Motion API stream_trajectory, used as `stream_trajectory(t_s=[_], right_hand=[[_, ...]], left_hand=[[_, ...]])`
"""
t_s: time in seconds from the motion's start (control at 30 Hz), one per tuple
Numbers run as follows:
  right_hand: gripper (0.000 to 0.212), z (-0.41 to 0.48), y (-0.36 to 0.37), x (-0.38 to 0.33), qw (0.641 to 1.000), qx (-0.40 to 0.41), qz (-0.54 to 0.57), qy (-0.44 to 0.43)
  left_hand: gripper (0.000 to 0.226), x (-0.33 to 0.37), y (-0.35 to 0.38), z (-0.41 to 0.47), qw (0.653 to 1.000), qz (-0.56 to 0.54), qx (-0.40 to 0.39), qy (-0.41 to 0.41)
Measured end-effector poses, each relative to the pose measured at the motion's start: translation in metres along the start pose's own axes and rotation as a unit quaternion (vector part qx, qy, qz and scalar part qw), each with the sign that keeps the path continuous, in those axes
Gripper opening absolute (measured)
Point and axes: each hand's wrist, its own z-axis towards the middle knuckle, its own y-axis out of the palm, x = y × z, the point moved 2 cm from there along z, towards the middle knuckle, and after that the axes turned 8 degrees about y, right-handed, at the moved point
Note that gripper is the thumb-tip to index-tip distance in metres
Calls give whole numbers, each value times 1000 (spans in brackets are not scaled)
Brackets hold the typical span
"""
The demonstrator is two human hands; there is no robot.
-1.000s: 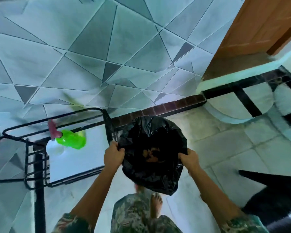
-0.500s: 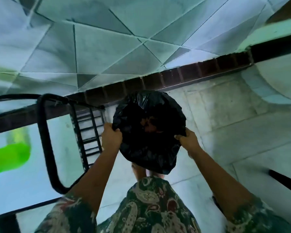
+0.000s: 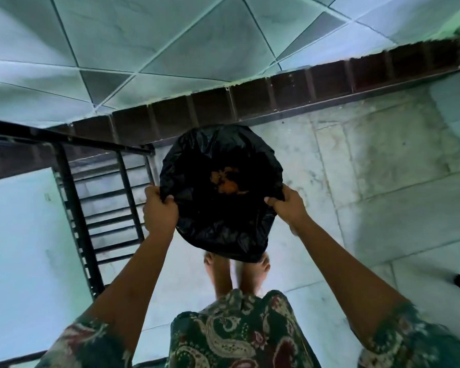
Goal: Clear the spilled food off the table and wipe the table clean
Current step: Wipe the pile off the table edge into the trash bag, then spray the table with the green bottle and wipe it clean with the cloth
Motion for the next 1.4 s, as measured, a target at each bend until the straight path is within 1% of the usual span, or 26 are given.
stream_trajectory(t_s=[0.1, 0.17, 0.23, 0.3, 0.37, 0.47, 0.53, 0.63, 0.77, 0.87, 0.97, 1.03, 1.1, 1.17, 1.27, 1.33, 1.4], right_hand=[[53, -1, 1, 0, 1000, -13, -25, -10], [63, -7, 0, -1, 999, -21, -35, -9], [70, -20, -1, -3, 999, 9, -46, -13], [67, -44, -4, -8, 996, 62, -48, -34], [57, -80, -8, -21, 991, 97, -49, -73], [49, -140, -14, -45, 978, 116, -83, -149], [48, -188, -22, -66, 966, 122, -106, -201], [49, -264, -37, -93, 944, 132, -146, -264], [62, -362, -51, -114, 918, 147, -170, -326], [69, -412, -42, -120, 905, 152, -180, -355], [73, -443, -15, -131, 891, 124, -203, -386], [72, -460, 15, -143, 883, 92, -213, -409], [60, -476, 49, -154, 870, 57, -229, -432], [53, -492, 87, -163, 854, 23, -247, -458], [59, -507, 141, -172, 823, -26, -275, -497], [63, -507, 176, -175, 805, -38, -290, -517], [67, -506, 203, -176, 803, -45, -302, -512]], left_hand=[[26, 0, 1, 1, 1000, -24, -15, -3], [34, 6, -4, -5, 999, -23, -27, 1], [43, 18, -12, -15, 999, -6, -26, 24], [49, 34, -24, -34, 997, 0, -33, 71], [55, 57, -42, -60, 992, 4, -50, 113], [58, 93, -74, -105, 981, 16, -68, 181], [57, 119, -105, -140, 973, 16, -67, 221], [54, 147, -155, -190, 964, 22, -66, 257], [51, 172, -229, -262, 956, 38, -21, 289], [54, 170, -275, -300, 957, 34, 12, 288], [59, 151, -316, -318, 962, 12, 55, 266], [57, 129, -347, -321, 966, -6, 93, 242], [56, 100, -375, -320, 966, -23, 134, 220], [57, 68, -404, -317, 968, -46, 171, 179], [57, 28, -440, -312, 964, -63, 212, 145], [57, 1, -461, -302, 963, -70, 226, 127], [56, -20, -479, -291, 965, -78, 221, 116]])
